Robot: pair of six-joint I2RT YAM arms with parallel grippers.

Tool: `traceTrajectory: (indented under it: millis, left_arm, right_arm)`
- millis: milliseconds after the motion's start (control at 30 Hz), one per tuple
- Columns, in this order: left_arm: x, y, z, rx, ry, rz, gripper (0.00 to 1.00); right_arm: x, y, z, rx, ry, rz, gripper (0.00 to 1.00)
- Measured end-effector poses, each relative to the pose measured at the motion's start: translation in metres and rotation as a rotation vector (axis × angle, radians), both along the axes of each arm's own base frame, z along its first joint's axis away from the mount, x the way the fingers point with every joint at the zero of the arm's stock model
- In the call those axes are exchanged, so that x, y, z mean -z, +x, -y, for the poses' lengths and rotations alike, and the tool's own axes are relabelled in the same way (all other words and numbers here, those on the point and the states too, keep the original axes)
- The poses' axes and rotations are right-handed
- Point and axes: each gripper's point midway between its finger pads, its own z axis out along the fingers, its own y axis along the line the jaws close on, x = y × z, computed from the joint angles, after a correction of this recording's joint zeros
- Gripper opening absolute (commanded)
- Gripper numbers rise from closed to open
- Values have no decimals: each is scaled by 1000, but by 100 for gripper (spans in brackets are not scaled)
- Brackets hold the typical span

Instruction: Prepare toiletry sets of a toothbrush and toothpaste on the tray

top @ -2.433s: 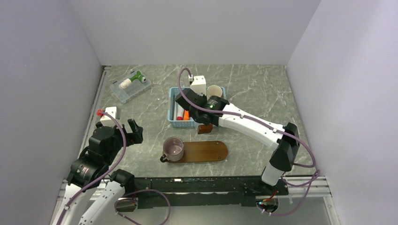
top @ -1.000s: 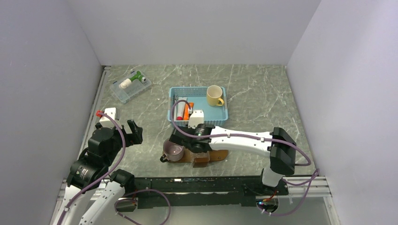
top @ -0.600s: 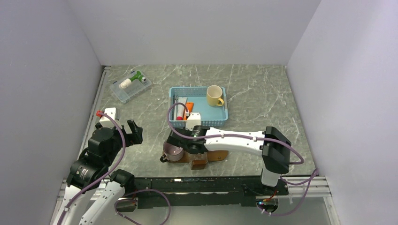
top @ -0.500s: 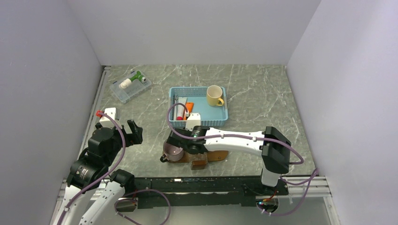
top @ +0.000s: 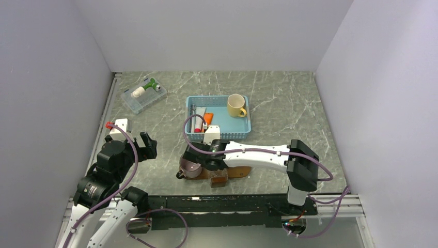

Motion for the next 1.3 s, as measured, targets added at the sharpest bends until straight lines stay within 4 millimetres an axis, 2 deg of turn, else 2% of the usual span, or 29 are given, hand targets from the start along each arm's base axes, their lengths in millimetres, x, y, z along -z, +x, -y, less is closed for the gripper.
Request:
traceTrajectory:
  millis: [467, 1033, 1300]
  left_arm:
    - [0, 0, 0, 0, 0, 0, 99]
    - [0, 0, 0, 0, 0, -1, 99]
    - [0, 0, 0, 0, 1, -1, 99]
  right_arm:
    - [1, -2, -1, -3, 0, 0, 25]
    - [7, -5, -2, 3, -9, -7, 40]
    - [2, -4, -4, 3, -1, 1, 41]
